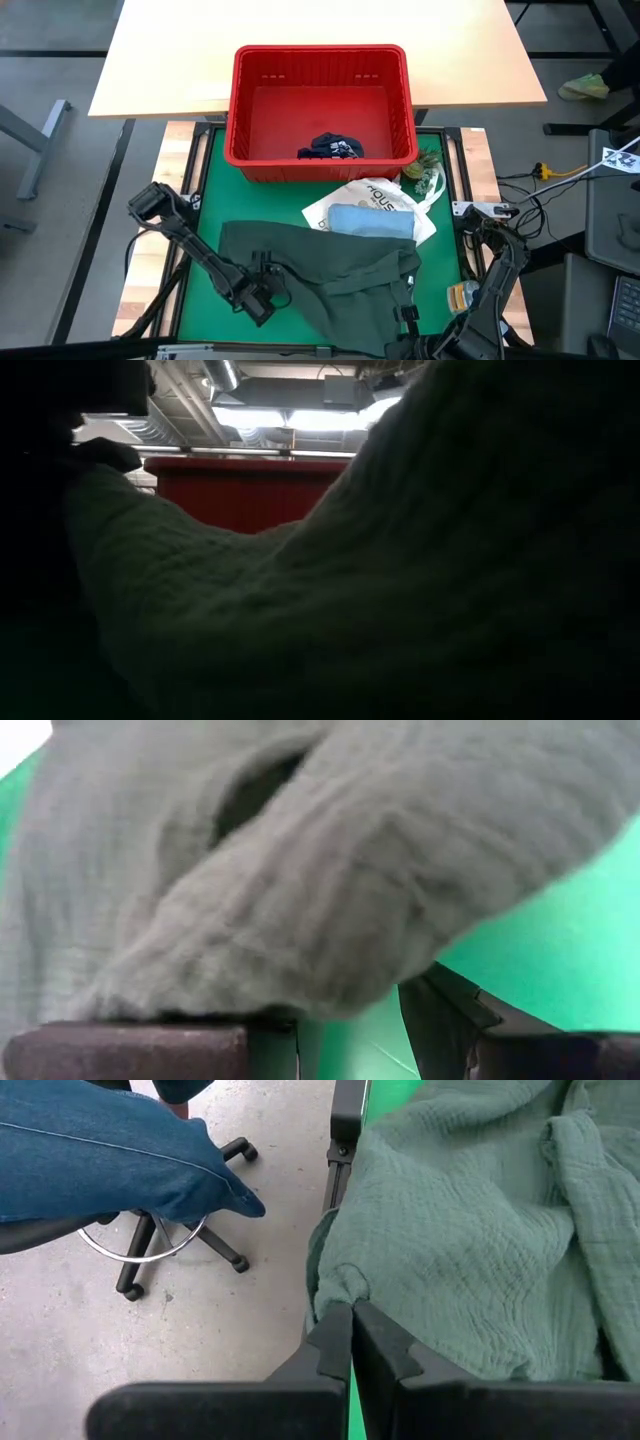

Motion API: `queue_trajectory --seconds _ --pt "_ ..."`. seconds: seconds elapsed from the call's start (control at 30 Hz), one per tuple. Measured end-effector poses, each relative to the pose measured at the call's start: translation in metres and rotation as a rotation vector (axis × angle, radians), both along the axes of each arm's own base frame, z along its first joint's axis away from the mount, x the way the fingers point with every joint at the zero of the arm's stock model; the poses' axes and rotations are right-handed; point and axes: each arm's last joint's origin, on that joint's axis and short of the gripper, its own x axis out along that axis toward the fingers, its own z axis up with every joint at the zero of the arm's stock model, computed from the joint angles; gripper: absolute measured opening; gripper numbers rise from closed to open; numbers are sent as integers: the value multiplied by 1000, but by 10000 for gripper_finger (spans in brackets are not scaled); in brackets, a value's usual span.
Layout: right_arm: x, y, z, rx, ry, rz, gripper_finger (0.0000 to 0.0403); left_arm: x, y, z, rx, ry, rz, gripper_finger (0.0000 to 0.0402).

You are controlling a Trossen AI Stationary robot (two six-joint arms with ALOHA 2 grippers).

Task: Fold Laundry from Bin
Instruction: Fold the green polo shirt

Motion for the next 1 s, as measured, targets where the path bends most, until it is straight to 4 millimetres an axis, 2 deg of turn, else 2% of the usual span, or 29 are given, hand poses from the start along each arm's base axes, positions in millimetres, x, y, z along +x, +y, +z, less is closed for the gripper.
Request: queue_trajectory --seconds 0.17,0.4,0.63,0.77,0.87,1.0 --pt "0 0 0 0 0 0 5 7 9 1 56 -44 39 115" --pt "0 0 0 0 0 0 5 14 23 0 71 2 46 115" --pt "0 0 0 0 0 0 5 14 24 -1 21 59 11 115" --pt "0 0 0 0 0 0 5 16 24 -9 23 85 11 114" --pt "0 0 0 0 0 0 5 18 25 -12 12 99 17 104" --pt "0 0 0 0 0 0 5 19 27 -12 -18 120 22 68"
